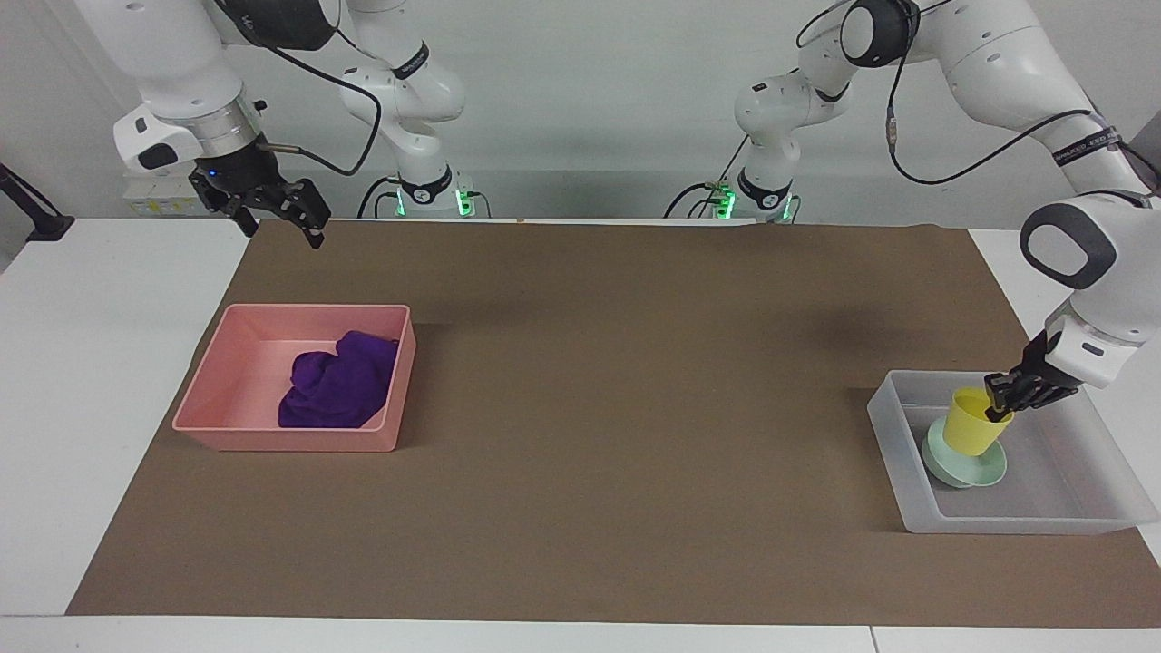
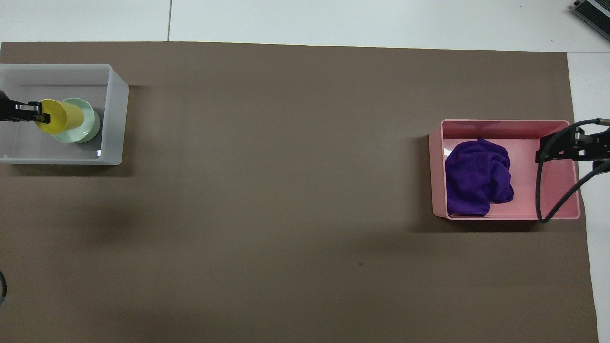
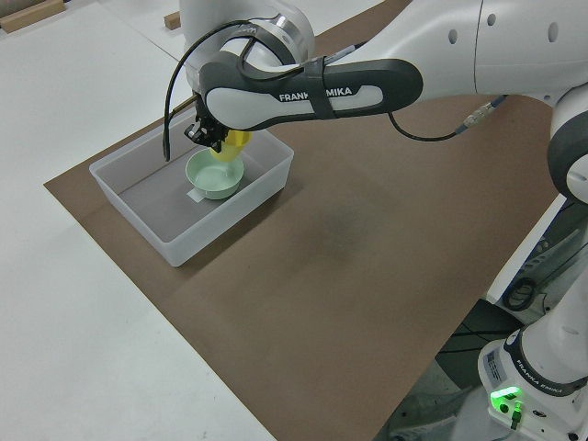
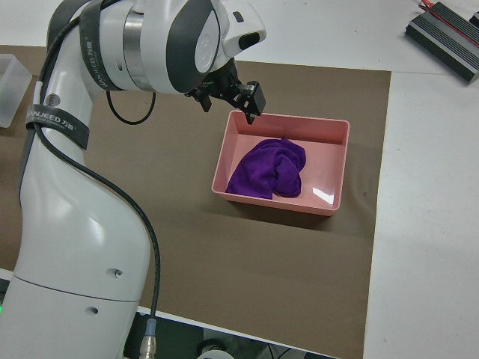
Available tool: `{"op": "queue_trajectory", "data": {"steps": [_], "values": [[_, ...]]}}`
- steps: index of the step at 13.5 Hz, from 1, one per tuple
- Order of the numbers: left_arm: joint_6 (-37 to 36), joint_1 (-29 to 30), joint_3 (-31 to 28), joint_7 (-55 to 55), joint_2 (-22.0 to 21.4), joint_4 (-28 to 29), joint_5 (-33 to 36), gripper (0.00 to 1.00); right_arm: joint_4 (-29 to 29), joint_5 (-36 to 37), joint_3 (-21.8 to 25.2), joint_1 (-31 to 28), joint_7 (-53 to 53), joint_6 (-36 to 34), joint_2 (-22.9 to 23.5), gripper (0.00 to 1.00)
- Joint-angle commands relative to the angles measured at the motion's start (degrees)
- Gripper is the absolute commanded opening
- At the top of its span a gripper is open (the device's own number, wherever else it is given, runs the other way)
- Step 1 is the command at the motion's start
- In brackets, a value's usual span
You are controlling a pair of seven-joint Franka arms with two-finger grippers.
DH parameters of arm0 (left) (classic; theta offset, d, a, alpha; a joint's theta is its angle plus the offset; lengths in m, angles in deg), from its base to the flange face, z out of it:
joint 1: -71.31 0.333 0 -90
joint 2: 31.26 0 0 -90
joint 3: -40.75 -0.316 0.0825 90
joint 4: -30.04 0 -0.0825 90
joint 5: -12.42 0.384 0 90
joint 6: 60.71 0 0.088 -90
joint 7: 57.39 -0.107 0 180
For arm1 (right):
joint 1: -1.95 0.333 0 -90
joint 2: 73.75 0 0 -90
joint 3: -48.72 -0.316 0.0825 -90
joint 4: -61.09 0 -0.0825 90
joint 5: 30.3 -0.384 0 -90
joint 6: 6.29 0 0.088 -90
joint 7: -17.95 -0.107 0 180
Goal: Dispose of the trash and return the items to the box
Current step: 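Open the left gripper to release the cup and hold still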
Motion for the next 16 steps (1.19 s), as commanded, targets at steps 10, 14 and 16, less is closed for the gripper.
{"op": "queue_trajectory", "data": {"steps": [10, 14, 16], "values": [[0.81, 0.66, 0.25, -0.27, 2.84, -0.66, 2.55, 1.00, -1.67, -1.35, 0.24, -0.77, 1.77, 0.23, -1.41, 1.00], [-3.11, -1.71, 0.16, 1.74, -5.57, 0.38, 2.55, 1.00, -1.67, -1.35, 0.16, -0.77, 1.77, 0.23, -1.41, 1.00], [-6.03, -2.24, 0.77, 2.27, -8.06, -1.88, 4.91, 1.00, -1.67, -1.35, 0.24, -0.77, 1.77, 0.23, -1.41, 1.00]]}}
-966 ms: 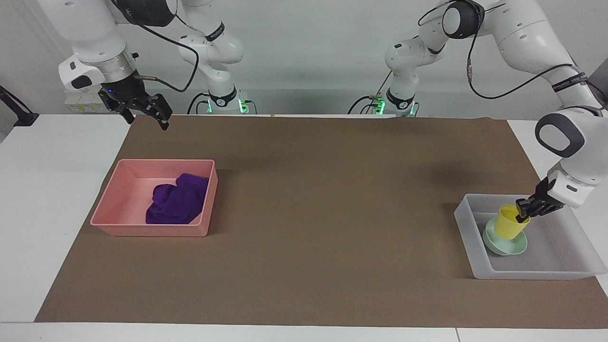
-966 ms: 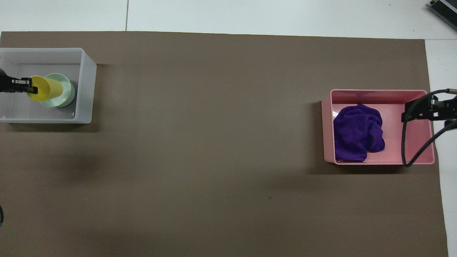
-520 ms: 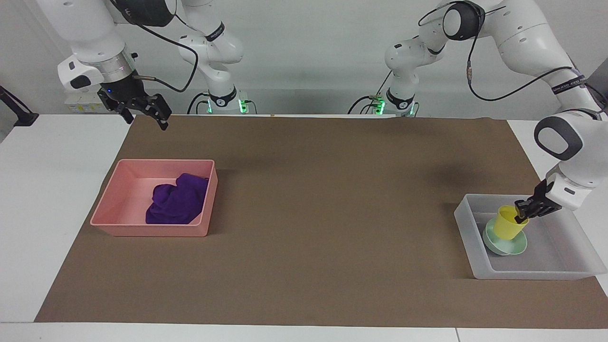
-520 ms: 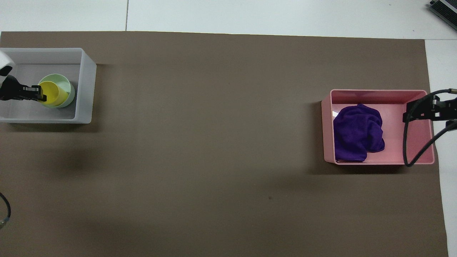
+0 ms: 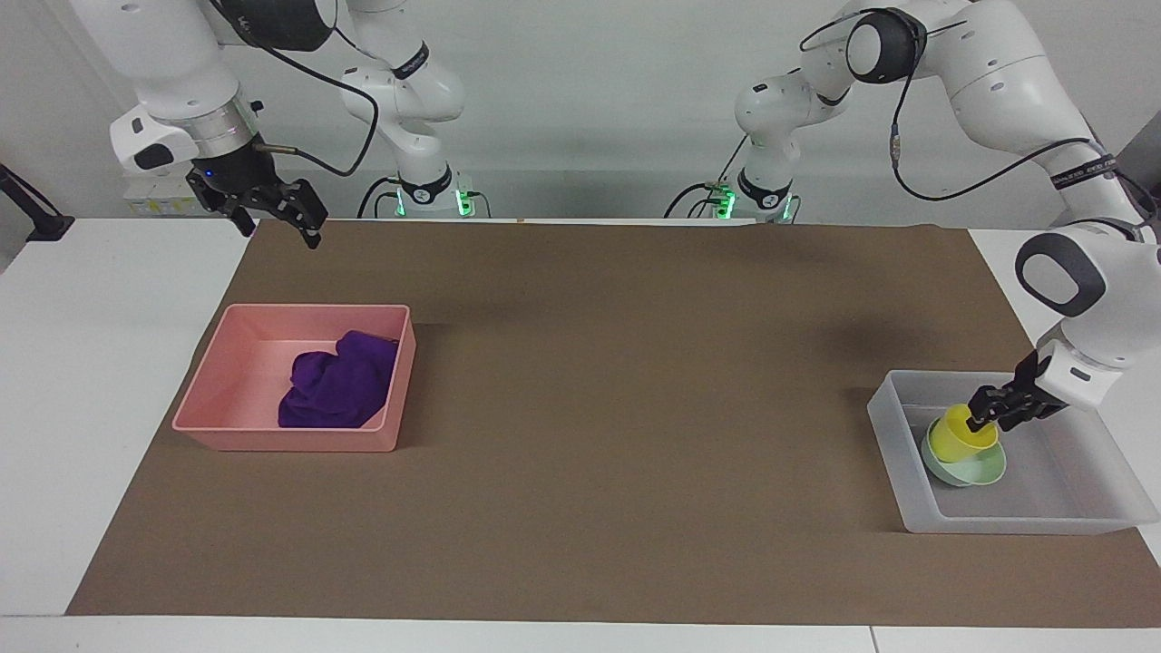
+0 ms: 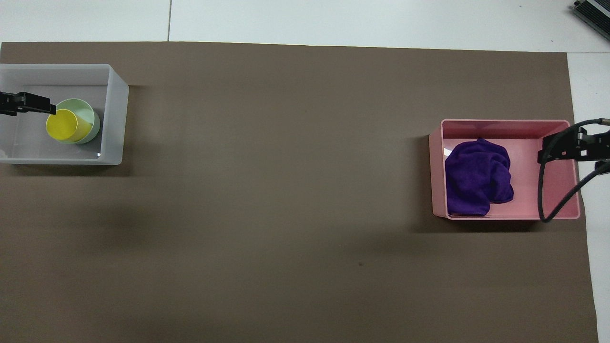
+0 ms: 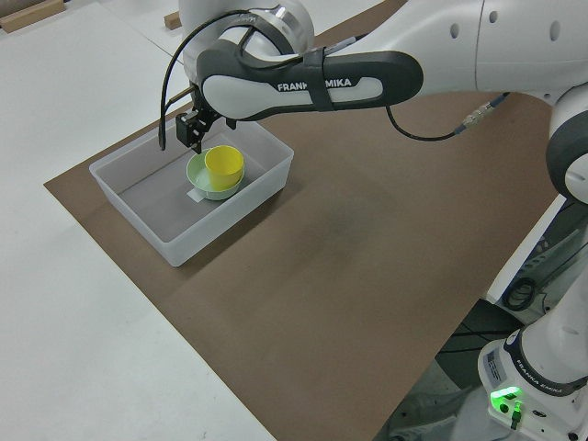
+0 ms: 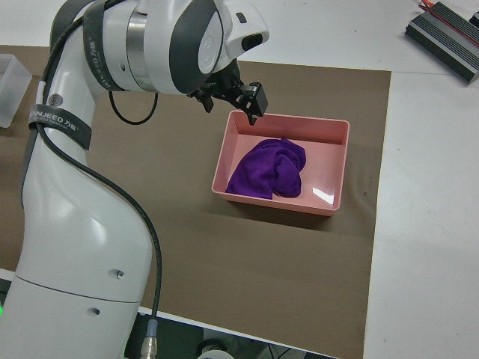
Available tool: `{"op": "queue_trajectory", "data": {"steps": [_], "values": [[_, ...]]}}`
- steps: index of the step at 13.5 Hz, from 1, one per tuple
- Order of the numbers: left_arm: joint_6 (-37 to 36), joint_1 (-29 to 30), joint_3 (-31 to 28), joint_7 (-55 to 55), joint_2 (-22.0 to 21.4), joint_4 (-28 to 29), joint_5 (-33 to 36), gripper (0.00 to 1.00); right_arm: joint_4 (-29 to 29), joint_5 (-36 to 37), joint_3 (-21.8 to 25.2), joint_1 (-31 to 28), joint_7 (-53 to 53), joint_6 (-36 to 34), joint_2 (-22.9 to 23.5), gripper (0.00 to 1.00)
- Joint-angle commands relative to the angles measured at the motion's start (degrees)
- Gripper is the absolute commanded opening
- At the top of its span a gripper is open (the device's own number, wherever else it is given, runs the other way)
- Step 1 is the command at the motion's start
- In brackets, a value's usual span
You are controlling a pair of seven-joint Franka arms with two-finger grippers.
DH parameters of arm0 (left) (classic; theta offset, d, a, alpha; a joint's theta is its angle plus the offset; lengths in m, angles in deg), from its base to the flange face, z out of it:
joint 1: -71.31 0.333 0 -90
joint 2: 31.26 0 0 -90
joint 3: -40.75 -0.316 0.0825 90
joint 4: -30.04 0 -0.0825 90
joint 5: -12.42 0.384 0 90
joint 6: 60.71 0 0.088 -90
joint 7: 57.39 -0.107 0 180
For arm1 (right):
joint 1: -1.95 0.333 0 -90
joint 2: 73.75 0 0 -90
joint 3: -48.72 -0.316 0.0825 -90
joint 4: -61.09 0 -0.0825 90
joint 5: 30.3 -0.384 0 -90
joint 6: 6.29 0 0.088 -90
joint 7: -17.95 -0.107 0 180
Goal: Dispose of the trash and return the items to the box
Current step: 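Open the left gripper to release the cup and hold still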
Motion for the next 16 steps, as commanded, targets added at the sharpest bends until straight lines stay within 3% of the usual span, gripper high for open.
{"op": "queue_trajectory", "data": {"steps": [1, 3, 6, 11, 16], "values": [[-5.56, -3.30, -0.05, 2.40, -6.49, 0.01, 3.56, 1.00, -1.57, -1.35, -0.04, -0.69, 1.77, 0.23, -1.38, 1.00], [-13.20, -6.39, -0.05, 6.43, -8.96, -0.16, 3.92, 1.00, -1.57, -1.35, -0.04, -0.69, 1.77, 0.23, -1.38, 1.00], [-18.14, -12.54, 0.04, 14.09, -12.91, -0.51, 5.68, 1.00, -1.57, -1.35, -0.04, -0.78, 1.77, 0.23, -1.38, 1.00], [-25.95, -14.13, 0.65, 14.01, -17.50, -0.25, 5.42, 1.00, -1.57, -1.35, -0.13, -0.69, 1.77, 0.49, -1.29, 1.00], [-26.94, -18.97, -2.86, 14.28, -21.54, 3.53, 5.59, 1.00, -1.57, -1.35, -0.04, -0.69, 1.77, 0.23, -1.38, 1.00]]}}
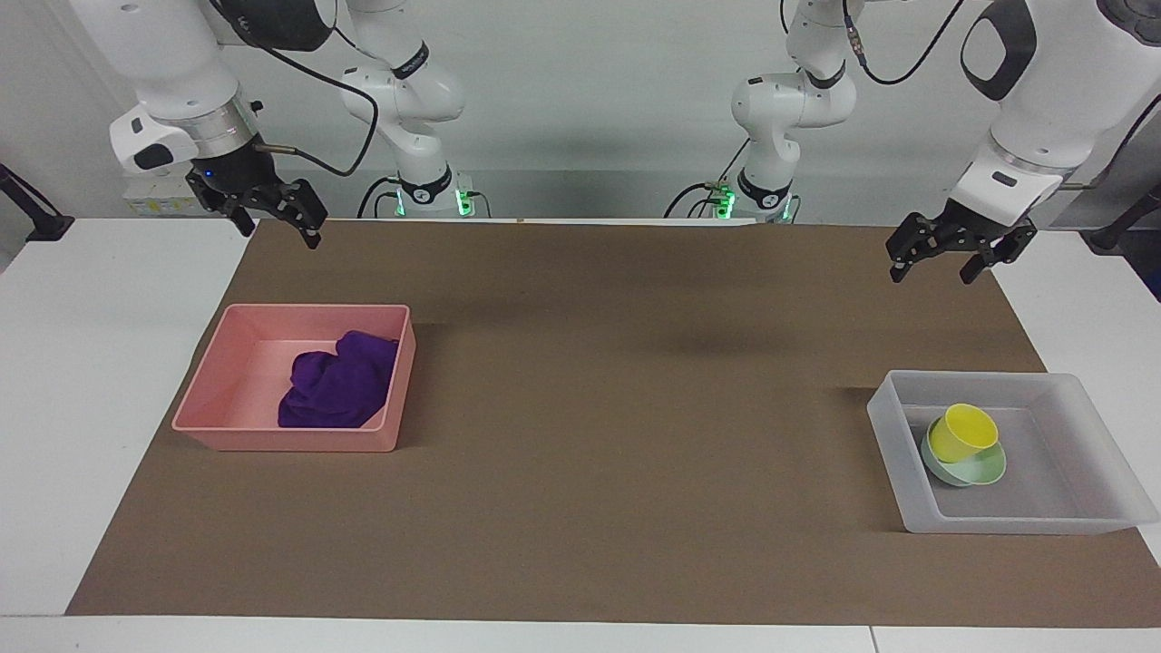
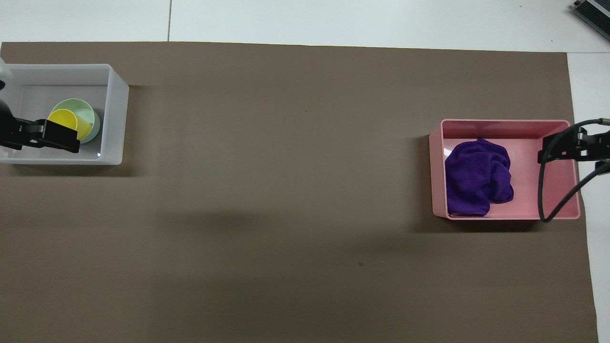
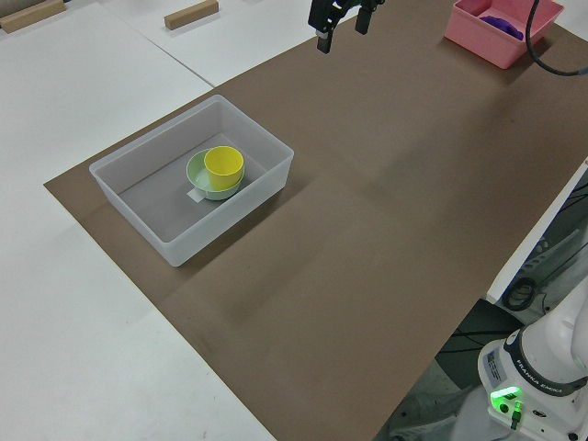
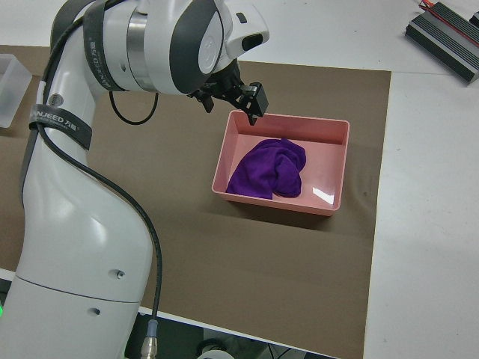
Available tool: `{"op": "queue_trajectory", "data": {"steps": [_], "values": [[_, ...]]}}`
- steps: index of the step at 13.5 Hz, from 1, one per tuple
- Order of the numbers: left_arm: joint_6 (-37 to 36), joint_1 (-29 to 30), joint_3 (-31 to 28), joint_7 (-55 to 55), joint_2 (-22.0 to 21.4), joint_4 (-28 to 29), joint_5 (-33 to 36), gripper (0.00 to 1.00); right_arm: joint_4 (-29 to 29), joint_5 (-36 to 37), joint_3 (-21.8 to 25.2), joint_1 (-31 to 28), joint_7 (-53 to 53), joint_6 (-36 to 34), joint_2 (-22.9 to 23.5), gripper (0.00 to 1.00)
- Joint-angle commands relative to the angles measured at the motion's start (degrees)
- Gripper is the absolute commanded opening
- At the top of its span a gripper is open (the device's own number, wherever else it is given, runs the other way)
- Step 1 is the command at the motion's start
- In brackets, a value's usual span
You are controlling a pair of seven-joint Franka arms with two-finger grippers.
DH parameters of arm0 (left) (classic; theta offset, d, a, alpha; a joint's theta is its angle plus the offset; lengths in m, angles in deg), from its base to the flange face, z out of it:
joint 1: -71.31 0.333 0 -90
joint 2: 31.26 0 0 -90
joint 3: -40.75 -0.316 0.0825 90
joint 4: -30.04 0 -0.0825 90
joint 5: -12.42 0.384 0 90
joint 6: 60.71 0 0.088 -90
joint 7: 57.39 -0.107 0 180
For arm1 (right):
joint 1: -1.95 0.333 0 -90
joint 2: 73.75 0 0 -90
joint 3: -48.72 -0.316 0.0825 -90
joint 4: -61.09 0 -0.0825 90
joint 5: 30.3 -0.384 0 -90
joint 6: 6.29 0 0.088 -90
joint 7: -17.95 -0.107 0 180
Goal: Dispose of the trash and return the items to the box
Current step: 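Open the left gripper to release the cup and hold still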
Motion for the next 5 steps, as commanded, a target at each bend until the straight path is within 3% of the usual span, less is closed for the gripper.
{"op": "queue_trajectory", "data": {"steps": [1, 5], "values": [[-1.22, -2.46, -2.00, 0.78, -2.34, 2.62, 1.06, 1.00, -1.56, -1.35, -0.06, -0.69, 1.77, 0.23, -1.37, 1.00], [-2.29, -1.32, -2.69, 0.43, -1.82, 2.09, 0.54, 1.00, -1.56, -1.35, -0.06, -0.69, 1.77, 0.23, -1.37, 1.00]]}}
